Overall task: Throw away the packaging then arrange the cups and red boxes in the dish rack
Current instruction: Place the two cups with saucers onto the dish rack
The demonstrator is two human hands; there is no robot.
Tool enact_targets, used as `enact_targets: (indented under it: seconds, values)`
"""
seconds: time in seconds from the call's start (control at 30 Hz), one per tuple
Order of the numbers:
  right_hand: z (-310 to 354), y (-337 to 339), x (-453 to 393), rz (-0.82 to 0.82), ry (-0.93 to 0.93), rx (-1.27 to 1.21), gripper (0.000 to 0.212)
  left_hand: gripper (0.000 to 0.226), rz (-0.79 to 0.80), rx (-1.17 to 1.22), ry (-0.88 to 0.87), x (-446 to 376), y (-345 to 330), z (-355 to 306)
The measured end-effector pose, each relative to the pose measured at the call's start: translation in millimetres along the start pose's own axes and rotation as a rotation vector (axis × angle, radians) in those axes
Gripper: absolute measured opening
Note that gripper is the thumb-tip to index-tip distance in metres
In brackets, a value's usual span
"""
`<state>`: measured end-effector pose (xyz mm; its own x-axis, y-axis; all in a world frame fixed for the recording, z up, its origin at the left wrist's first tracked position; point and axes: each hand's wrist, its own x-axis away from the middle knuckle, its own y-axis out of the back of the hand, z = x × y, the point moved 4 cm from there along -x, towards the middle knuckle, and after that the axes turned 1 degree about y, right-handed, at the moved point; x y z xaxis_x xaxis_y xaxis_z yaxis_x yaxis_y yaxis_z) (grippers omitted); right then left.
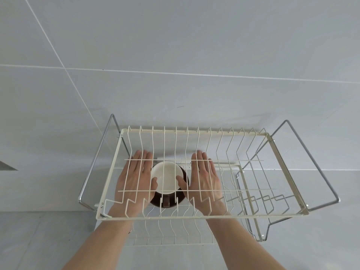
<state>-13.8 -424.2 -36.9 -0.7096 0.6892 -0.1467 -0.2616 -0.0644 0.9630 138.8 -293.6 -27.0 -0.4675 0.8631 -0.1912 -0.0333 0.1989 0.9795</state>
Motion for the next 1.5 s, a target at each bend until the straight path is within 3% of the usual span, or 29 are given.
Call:
enact_targets:
  seconds: [0.43,0.67,0.87,1.07,1.27,1.5]
  values:
    - [0,1,2,0.010,0.010,0.014,0.090,0.071,0.005,-0.031,-0.005,1,-1,0]
    - [-3,9,31,-0.050,0.068,-0.028,0.083,0.073,-0.071,0.141,0.030,18,11,-12]
    - [-11,20,80,-0.040,0.038,-0.026,0.084,0.081,0.089,0.092,0.103,61,18,-42]
    - [-30,36,135,-0.009,-0.003,-0.015,0.084,0.090,0.133,0.048,0.061,101,21,-75]
    - [-64,47,192,-0.009,-0.086,0.002,0.083,0.083,0.144,0.105,-0.020,133,17,-121]
    - [-121,61,261,0.026,-0.269,-0.016,0.084,0.092,0.245,0.241,-0.058,164,7,-186]
